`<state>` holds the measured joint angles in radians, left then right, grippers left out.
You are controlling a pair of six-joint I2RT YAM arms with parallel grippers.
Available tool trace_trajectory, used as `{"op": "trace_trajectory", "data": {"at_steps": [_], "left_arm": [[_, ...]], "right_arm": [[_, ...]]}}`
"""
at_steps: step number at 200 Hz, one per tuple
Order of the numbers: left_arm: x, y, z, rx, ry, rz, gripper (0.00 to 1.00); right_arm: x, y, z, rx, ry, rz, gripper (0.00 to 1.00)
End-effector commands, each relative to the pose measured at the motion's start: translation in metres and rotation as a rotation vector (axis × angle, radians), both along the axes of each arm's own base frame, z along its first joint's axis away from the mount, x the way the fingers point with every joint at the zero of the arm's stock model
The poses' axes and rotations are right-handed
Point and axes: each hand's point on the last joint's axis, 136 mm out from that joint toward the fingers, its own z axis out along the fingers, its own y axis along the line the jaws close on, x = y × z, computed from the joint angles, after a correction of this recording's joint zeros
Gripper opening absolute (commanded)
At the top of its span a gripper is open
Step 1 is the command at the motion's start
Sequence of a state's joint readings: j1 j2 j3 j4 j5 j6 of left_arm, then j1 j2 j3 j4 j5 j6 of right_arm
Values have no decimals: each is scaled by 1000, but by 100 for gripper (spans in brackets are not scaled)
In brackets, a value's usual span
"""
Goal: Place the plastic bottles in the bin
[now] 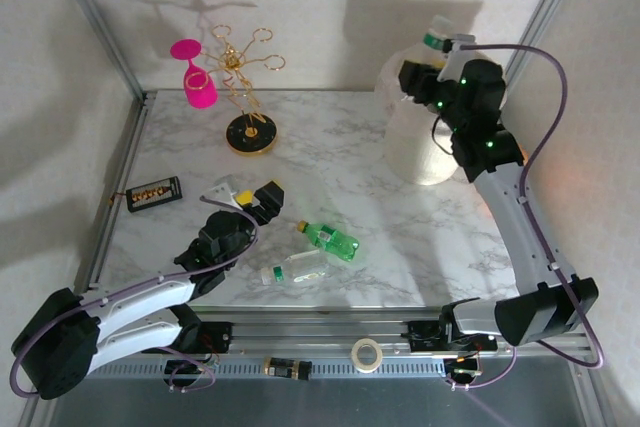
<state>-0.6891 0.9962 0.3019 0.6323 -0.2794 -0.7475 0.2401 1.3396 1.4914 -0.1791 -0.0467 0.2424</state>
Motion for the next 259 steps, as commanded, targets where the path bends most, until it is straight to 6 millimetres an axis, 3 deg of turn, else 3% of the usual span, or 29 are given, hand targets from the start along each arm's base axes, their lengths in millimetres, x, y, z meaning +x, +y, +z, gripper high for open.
{"op": "trace_trajectory", "data": {"at_steps": [1,30,51,90,118,146,191,239,259], "left_arm": [[-4,-1,-12,-42,35,-21,99],[-6,-3,-21,-61,55,-36,100],[-6,-6,-22,-62,59,-48,100],[-5,-7,-20,-61,57,-48,100],[-5,-6,-20,-60,59,-45,100],[-5,-5,-22,-55,64,-41,100],[-5,-4,-21,-57,62,-34,100],[-2,-5,-20,-51,61,-29,100],[-1,-5,-20,-47,60,-25,100]], "right_arm": [[14,-27,-2,9,16,-61,44],[32,-63,-22,50,51,-139,44],[45,-77,-44,94,98,-150,44],[64,-68,-82,159,197,-77,45],[72,-62,-97,181,238,-40,49],[77,-64,-104,177,261,-48,64],[72,-75,-89,147,222,-94,75],[48,-91,-44,102,110,-176,79],[32,-87,-26,104,55,-156,79]]}}
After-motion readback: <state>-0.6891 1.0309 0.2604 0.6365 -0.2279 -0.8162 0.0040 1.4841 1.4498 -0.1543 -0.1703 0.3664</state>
